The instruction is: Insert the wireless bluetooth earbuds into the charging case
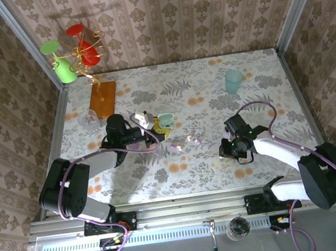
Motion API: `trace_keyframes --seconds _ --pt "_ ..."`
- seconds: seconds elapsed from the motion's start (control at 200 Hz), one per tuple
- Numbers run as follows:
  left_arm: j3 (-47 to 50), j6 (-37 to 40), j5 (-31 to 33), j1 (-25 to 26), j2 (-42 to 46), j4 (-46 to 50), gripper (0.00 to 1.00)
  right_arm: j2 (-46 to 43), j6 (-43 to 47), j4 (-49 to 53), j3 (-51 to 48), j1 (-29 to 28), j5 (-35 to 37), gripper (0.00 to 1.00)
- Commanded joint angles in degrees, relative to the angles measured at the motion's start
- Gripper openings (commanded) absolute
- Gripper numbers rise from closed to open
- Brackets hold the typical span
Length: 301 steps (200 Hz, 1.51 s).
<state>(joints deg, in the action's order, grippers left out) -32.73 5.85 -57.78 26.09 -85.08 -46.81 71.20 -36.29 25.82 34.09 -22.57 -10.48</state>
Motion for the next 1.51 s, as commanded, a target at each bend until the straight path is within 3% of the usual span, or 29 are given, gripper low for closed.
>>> trace_keyframes --seconds 0.0,0.26,0.555,0.93,1.5 --pt "-1.81 2.74 -1.02 1.77 1.08 2.86 0.32 -4.63 3.71 3.82 6.04 -2.69 5.26 0.18" --pt "-2.33 3.49 -0.23 4.20 0.01 3.12 0.32 -3.98 11.71 12.66 23.35 -13.68 18.06 0.17" --pt "-3.04 3.14 -0.66 5.24 -1.00 2.51 0.32 4.87 16.51 16.68 37.84 -22.32 21.81 0.17" --pt "-3.83 2.69 -1.55 5.54 -2.40 1.21 0.32 12.06 18.87 16.24 43.65 -24.87 21.82 0.16" --pt "-3.57 2.16 -2.34 5.40 -2.37 0.31 0.31 15.17 19.76 16.32 46.14 -25.56 24.37 0.16"
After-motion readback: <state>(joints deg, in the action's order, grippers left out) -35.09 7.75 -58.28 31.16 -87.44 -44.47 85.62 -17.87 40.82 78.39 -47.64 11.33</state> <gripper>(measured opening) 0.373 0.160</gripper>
